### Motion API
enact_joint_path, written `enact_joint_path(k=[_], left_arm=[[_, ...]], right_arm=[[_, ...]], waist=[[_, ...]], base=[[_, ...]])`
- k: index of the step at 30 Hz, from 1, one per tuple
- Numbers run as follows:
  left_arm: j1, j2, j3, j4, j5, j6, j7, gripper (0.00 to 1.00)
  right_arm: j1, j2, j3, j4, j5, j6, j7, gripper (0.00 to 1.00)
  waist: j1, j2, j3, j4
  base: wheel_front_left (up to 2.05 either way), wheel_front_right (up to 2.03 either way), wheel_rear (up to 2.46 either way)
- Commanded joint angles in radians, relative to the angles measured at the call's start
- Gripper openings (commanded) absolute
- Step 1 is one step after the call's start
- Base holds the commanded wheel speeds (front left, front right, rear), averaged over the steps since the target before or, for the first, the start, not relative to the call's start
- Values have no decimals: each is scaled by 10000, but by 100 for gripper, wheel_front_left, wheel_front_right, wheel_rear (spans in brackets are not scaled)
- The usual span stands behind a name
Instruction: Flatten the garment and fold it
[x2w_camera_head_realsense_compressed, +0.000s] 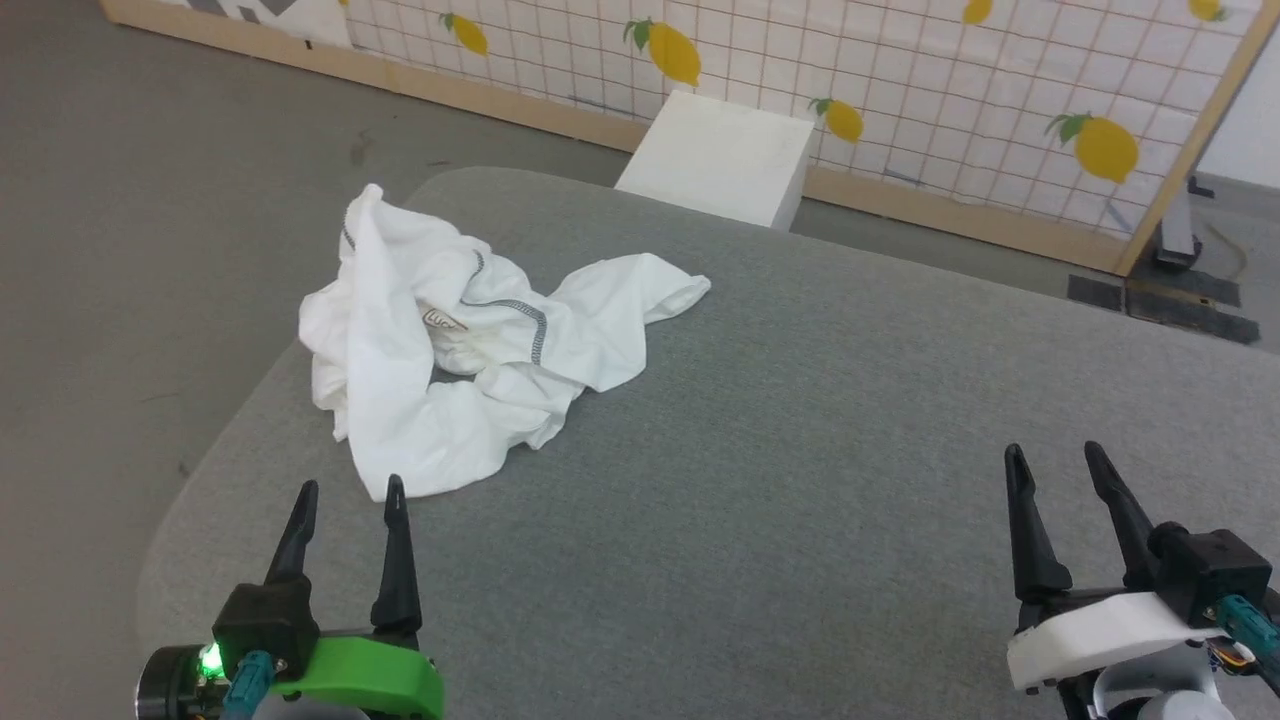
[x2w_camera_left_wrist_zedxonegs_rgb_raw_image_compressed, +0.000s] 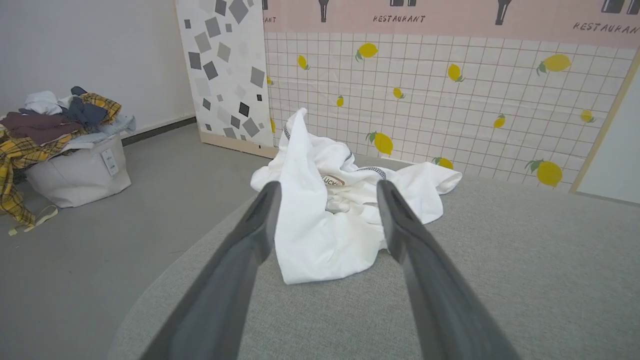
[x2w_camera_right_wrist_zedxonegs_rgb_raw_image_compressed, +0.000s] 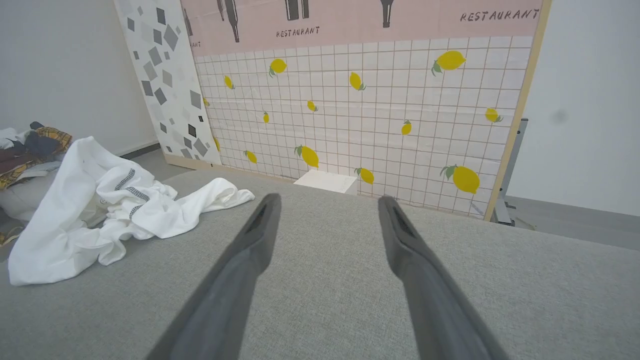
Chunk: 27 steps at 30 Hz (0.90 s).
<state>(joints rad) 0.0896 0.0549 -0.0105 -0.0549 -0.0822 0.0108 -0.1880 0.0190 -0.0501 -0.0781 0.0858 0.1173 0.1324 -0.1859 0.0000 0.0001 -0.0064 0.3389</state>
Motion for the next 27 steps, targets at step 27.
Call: enact_joint_path(k=[27], left_arm=[[-258,126,117,-423,-309,-104,-643,100]], right_arm=[[98,-1,-380,237,341,-16,-663,100]], waist=[[0,-1,266,1039]], base=[[0,0,0]])
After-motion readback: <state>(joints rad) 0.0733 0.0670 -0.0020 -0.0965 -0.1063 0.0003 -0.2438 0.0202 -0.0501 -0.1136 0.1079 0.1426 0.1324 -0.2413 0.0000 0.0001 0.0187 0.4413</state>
